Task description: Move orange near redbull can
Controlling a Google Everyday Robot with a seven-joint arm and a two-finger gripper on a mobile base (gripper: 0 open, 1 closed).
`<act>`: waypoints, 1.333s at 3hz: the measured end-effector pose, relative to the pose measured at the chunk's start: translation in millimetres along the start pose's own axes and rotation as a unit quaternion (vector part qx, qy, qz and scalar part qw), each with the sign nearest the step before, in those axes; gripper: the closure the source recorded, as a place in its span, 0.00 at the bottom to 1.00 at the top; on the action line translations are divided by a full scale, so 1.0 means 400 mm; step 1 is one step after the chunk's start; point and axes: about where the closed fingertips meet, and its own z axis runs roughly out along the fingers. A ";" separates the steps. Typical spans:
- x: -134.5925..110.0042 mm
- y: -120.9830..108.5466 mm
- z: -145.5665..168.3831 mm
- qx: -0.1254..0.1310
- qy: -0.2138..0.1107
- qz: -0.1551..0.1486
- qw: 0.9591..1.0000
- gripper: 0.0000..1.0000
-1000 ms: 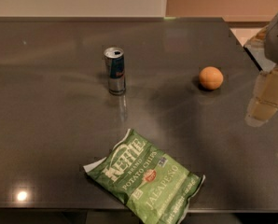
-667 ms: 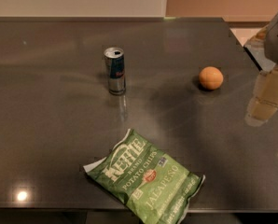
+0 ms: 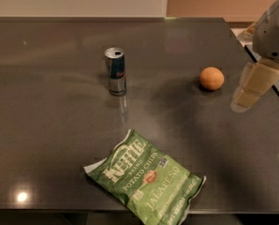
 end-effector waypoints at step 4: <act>0.051 -0.229 0.271 -0.043 -0.033 0.067 0.996 0.00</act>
Offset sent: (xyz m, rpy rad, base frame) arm 0.1147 -0.0185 -0.0700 0.1099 0.0981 -0.0852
